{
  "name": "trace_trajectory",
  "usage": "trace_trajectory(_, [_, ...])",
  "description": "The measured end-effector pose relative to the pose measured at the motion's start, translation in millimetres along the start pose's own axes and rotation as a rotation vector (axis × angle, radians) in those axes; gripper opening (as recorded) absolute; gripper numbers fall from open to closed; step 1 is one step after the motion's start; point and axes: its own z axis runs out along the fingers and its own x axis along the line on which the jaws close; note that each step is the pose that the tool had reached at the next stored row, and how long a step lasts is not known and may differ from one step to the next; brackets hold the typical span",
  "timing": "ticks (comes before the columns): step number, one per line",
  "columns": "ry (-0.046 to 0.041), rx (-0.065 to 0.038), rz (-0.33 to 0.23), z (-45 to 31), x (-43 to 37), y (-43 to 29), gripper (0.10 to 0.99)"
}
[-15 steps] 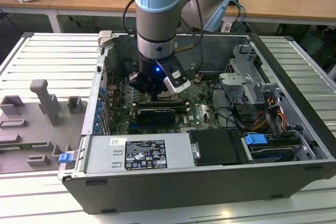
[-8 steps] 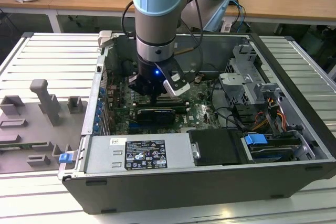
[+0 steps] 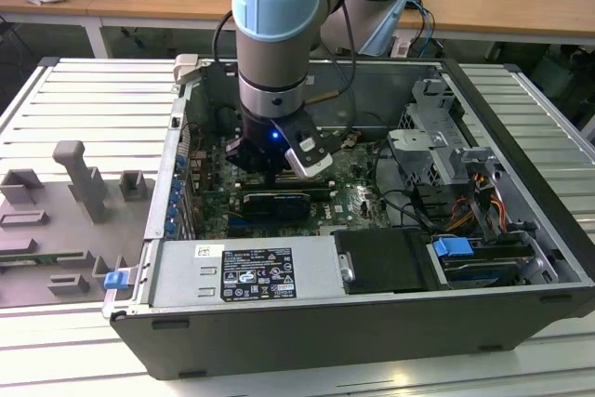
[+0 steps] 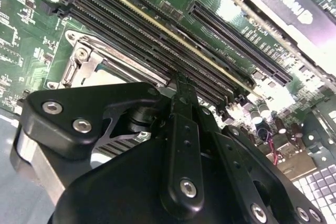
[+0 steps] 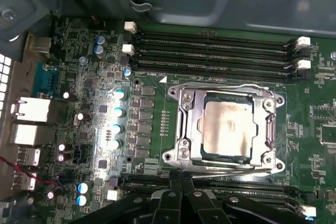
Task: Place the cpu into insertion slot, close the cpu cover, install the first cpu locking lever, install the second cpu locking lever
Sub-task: 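Install the second cpu locking lever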
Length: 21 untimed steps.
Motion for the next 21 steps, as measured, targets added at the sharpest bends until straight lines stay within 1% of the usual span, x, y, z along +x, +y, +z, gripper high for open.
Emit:
trace_trajectory(2, [-0.0011,-0.010,0.000,1.1,1.3,-0.3,0.106])
trace_trajectory(4, [-0.0031,-0.028,0.000,2.8,4.3,-0.8,0.106])
trace_trajectory(5, [-0.0039,-0.032,0.000,4.0,5.6,-0.9,0.106])
trace_trajectory(7, [-0.0040,-0.036,0.000,5.1,6.2,-1.2,0.106])
trace_trajectory(9, [-0.0052,-0.048,0.000,7.0,6.5,-1.3,0.106])
trace_trajectory(10, [-0.0055,-0.051,0.000,7.4,6.6,-1.5,0.106])
trace_trajectory(12, [-0.0064,-0.065,0.000,9.0,7.3,-1.6,0.106])
trace_trajectory(14, [-0.0071,-0.073,0.000,10.5,9.0,-1.7,0.106])
trace_trajectory(15, [-0.0071,-0.076,0.001,11.4,10.4,-1.8,0.106])
trace_trajectory(17, [-0.0072,-0.077,0.000,11.5,10.5,-1.8,0.106])
trace_trajectory(19, [-0.0078,-0.077,0.000,7.2,10.4,-0.8,0.106])
trace_trajectory(20, [-0.0072,-0.074,0.001,5.3,10.4,-0.4,0.106])
trace_trajectory(21, [-0.0071,-0.074,0.001,4.7,10.4,-0.3,0.106])
